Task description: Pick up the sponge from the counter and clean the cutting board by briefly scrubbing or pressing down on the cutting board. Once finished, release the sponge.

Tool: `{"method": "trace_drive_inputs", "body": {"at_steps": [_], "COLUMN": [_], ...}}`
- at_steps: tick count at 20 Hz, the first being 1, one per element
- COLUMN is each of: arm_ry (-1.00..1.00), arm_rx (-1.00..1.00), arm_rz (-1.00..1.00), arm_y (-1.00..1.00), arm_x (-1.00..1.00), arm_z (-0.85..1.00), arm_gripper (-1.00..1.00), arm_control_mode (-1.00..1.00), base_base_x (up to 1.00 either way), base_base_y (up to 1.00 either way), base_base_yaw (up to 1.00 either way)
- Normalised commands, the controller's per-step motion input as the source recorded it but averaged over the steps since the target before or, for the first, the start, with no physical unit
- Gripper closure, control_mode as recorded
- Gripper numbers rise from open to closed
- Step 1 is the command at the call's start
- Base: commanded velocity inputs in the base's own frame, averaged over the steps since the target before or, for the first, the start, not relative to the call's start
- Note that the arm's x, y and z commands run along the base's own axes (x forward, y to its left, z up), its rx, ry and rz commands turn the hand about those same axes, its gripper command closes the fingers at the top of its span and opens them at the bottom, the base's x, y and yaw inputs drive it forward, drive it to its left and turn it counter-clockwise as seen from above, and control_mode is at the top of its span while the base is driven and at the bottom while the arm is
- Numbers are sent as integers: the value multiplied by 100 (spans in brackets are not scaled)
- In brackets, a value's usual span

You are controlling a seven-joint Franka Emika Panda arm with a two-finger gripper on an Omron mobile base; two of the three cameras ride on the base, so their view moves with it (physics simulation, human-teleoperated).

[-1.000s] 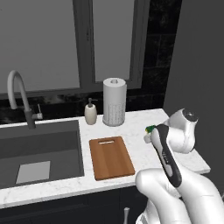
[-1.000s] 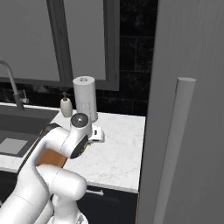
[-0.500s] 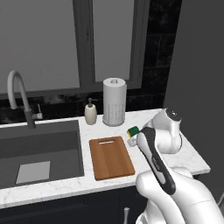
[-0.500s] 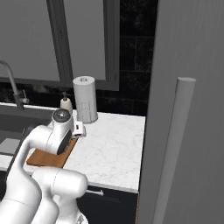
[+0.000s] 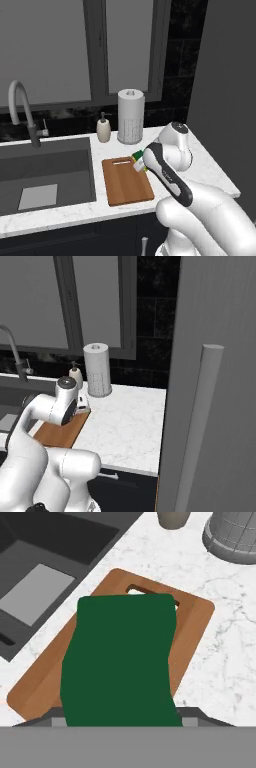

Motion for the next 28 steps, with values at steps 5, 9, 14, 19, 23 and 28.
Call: {"method": "trace_drive_inputs", "body": {"at_steps": [5,9,14,19,23,28], "arm_ry": [18,4,0,0,0,0], "arm_rx": [0,0,-1,-6,-10,-8], "arm_rz": [6,1,0,0,0,0], "arm_y": [3,0,2,7,17,14], "arm_x": [35,51,52,21,7,4], "arm_z": [-22,-20,-6,-29,-44,-39], "arm_gripper": [100,100,100,100,100,100], "arm_control_mode": [-100,-100,-100,-100,-100,-100], "base_base_x": [0,0,0,0,0,0], "base_base_y": [0,0,0,0,0,0], "base_base_yaw": [0,0,0,0,0,0]}}
